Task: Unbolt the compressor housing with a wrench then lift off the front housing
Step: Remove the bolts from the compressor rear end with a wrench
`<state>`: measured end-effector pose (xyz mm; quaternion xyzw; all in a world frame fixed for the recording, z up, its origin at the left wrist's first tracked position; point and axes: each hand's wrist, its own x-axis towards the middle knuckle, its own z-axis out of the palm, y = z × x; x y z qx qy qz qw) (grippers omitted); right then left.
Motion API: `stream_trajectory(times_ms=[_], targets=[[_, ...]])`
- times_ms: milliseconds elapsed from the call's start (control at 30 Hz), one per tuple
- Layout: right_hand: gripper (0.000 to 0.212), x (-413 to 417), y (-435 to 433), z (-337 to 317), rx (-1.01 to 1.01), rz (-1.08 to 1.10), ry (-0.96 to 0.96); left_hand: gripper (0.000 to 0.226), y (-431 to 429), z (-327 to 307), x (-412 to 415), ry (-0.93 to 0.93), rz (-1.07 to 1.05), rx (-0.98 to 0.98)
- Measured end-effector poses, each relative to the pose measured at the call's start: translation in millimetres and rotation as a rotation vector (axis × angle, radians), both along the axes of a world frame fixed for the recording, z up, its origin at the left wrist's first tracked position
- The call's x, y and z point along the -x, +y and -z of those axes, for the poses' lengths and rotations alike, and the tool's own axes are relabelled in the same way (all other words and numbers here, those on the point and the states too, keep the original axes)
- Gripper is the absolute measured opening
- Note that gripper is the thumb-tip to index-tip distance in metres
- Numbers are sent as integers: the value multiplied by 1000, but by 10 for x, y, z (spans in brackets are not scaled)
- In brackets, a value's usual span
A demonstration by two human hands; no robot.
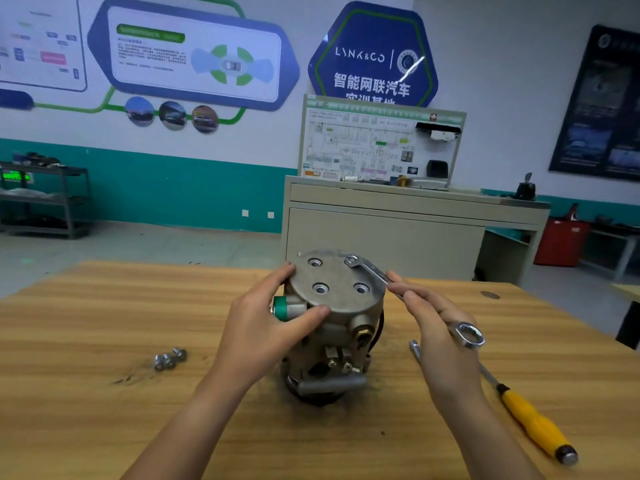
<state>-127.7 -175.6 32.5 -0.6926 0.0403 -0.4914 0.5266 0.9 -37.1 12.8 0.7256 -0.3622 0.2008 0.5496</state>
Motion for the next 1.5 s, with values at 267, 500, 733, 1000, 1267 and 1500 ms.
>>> stream_trajectory(times_ms=[267,500,733,1000,1267,1500], targets=[[40,-6,-131,-64,90,-44,9,61,-36,50,32,-231,-44,75],[28,-13,-194,-77,154,-86,3,53,-80,70,33,-286,-37,131],[40,-59,-634,-81,-259,-254,-68,47,23,-21,-232,-65,148,147],[7,-989,-975,-648,-304,62,345,45,-37,6,-225,-43,171,181],[27,-1682,128,-1032,909,256,958,31,-214,-104,-107,-127,117,80],[53,-435,543,-488,865,-168,342,87,-366,-63,115,-137,62,264]])
